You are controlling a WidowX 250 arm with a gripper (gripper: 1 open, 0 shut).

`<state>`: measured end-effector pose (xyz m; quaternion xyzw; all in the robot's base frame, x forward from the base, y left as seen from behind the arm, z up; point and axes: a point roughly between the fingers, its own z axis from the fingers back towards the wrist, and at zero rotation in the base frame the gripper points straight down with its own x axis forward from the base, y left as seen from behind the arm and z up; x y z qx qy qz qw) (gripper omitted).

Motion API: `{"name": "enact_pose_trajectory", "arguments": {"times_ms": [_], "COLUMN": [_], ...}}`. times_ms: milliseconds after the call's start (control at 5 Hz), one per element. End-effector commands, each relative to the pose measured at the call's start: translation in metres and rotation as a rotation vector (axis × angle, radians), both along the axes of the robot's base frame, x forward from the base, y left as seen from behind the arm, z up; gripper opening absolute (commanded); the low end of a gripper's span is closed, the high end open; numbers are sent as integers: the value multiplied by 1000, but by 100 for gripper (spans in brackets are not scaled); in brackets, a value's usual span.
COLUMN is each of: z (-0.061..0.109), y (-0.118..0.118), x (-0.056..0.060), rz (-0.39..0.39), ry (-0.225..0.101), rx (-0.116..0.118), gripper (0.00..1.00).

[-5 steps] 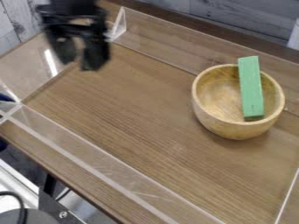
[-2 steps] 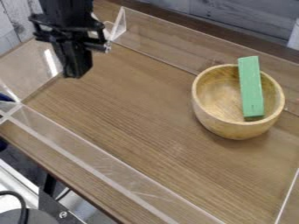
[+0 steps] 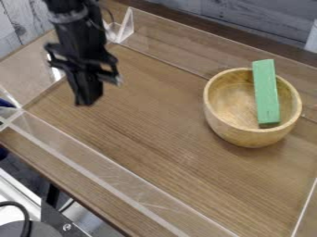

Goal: Put the green block in the brown bowl

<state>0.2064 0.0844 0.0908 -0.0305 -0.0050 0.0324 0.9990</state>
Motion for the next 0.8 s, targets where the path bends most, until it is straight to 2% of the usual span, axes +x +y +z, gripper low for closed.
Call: {"name": "enact_pose_trajectory", "arguments": {"times_ms": [0, 400, 600], "z": [-20, -63, -28], "y": [-10, -12, -11], "x": [6, 4, 8], "rz": [-2, -17, -16], "ry": [30, -20, -51], "rx": [31, 5, 32], "gripper": [0, 0, 0]}}
